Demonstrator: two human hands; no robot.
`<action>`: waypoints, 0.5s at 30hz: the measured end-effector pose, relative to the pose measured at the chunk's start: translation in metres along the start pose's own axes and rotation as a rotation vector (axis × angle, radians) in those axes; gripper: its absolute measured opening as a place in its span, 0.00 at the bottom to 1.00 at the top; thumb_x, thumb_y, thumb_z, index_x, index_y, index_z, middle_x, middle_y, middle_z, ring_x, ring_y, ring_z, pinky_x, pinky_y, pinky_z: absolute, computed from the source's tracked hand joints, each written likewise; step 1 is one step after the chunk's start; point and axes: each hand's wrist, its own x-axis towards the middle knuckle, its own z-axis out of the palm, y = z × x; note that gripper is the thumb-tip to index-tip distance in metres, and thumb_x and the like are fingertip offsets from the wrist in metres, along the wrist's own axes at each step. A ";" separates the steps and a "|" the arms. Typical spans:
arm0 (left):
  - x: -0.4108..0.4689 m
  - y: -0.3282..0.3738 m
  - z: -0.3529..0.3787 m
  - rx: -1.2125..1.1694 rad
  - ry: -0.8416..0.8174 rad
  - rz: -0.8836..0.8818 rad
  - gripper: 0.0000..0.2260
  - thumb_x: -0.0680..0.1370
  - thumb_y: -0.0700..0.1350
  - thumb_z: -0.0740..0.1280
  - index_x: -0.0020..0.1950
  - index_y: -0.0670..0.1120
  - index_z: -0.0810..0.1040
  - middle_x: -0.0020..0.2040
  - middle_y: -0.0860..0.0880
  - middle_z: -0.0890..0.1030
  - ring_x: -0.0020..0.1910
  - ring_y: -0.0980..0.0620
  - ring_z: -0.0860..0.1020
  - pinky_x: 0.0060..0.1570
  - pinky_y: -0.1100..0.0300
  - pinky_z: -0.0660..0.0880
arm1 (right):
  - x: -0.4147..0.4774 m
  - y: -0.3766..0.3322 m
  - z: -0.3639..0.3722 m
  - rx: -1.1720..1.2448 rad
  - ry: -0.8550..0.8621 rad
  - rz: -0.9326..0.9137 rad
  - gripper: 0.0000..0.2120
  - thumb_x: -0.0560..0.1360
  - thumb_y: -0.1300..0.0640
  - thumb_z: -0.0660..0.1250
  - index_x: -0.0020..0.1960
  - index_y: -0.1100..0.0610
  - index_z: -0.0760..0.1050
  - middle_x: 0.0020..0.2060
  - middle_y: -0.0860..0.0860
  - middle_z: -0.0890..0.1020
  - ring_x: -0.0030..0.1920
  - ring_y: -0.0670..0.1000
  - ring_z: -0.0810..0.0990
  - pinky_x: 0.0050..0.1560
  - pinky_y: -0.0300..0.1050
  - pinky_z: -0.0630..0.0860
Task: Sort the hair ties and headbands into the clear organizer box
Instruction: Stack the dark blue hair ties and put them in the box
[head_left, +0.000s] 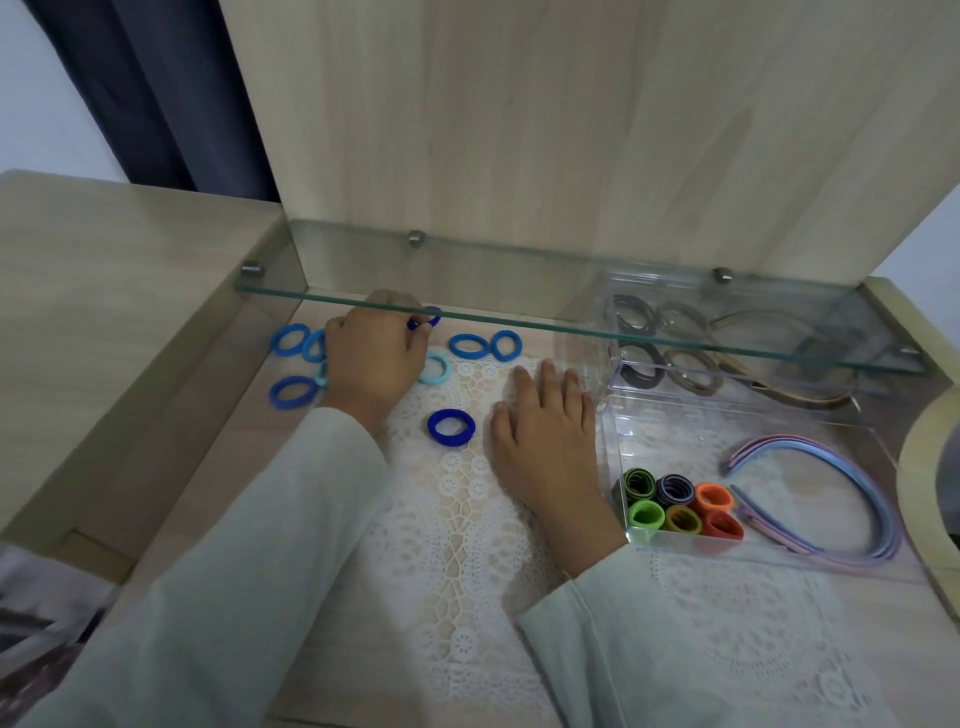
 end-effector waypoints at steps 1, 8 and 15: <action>-0.006 -0.003 -0.002 -0.035 0.027 0.022 0.09 0.80 0.51 0.62 0.53 0.49 0.79 0.53 0.46 0.80 0.50 0.43 0.78 0.52 0.48 0.73 | 0.000 0.000 -0.001 0.000 0.000 0.000 0.27 0.81 0.47 0.50 0.78 0.53 0.53 0.78 0.56 0.52 0.77 0.59 0.47 0.75 0.55 0.43; -0.061 -0.011 -0.015 -0.280 0.180 0.357 0.07 0.81 0.45 0.64 0.53 0.45 0.80 0.50 0.50 0.82 0.46 0.48 0.80 0.45 0.47 0.75 | -0.003 -0.002 -0.001 0.002 0.016 -0.004 0.26 0.81 0.47 0.50 0.77 0.53 0.55 0.77 0.56 0.54 0.77 0.59 0.49 0.75 0.55 0.44; -0.088 -0.012 -0.021 -0.304 0.095 0.472 0.07 0.79 0.45 0.66 0.54 0.46 0.81 0.55 0.50 0.81 0.57 0.50 0.79 0.52 0.45 0.76 | -0.005 0.000 -0.005 0.062 0.036 -0.017 0.24 0.80 0.49 0.54 0.75 0.54 0.60 0.76 0.57 0.58 0.76 0.59 0.52 0.74 0.55 0.46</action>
